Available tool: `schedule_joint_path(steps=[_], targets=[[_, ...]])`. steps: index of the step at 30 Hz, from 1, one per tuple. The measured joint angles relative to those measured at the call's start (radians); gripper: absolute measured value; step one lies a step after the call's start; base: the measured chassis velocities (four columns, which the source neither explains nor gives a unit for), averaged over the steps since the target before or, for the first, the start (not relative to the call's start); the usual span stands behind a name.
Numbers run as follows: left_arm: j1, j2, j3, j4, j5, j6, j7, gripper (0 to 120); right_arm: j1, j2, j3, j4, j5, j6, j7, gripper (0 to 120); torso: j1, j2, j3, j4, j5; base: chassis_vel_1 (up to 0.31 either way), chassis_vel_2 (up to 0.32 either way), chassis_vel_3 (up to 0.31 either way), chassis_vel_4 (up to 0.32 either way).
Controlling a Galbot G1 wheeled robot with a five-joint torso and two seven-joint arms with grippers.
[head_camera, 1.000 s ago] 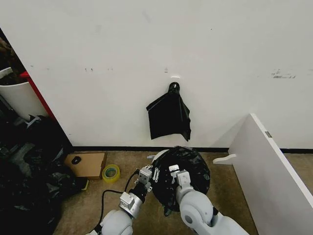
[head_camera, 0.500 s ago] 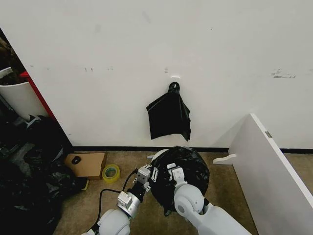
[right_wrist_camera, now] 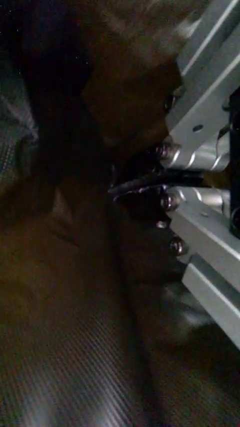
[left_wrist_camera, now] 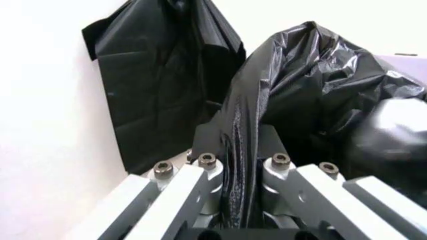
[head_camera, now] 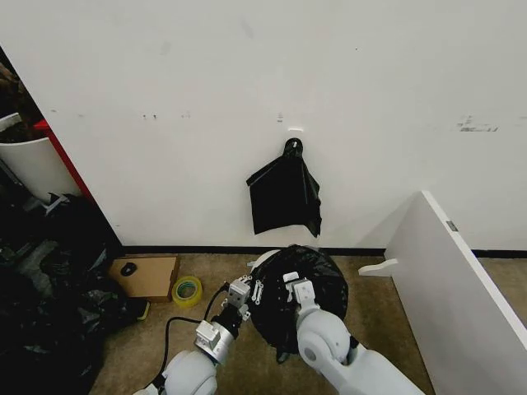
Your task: Place the garbage bag over the trash bin.
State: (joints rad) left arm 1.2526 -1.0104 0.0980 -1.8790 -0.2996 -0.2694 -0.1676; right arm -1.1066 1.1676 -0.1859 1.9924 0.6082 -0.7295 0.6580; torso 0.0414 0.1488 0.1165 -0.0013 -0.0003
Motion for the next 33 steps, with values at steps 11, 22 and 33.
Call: schedule_joint_path(steps=[11,22,33], targets=[[-0.008,0.009,-0.008,-0.005,-0.029,0.007,0.012,4,0.044,0.007,-0.003,-0.064,-0.009,0.052,-0.014,0,0.000,0.000,0.000,0.0001,0.0000,0.000,0.000,0.000,0.000],[0.005,0.002,-0.011,-0.014,-0.008,-0.006,0.039,4,0.125,0.059,-0.036,-0.248,0.002,0.098,-0.011,0,0.000,0.000,0.000,0.0001,0.0000,0.000,0.000,0.000,0.000],[0.020,0.010,-0.014,-0.034,-0.016,-0.013,0.054,4,0.157,0.082,-0.034,-0.332,-0.002,0.103,-0.007,0,0.000,0.000,0.000,0.0001,-0.0001,0.000,0.000,0.000,0.000]])
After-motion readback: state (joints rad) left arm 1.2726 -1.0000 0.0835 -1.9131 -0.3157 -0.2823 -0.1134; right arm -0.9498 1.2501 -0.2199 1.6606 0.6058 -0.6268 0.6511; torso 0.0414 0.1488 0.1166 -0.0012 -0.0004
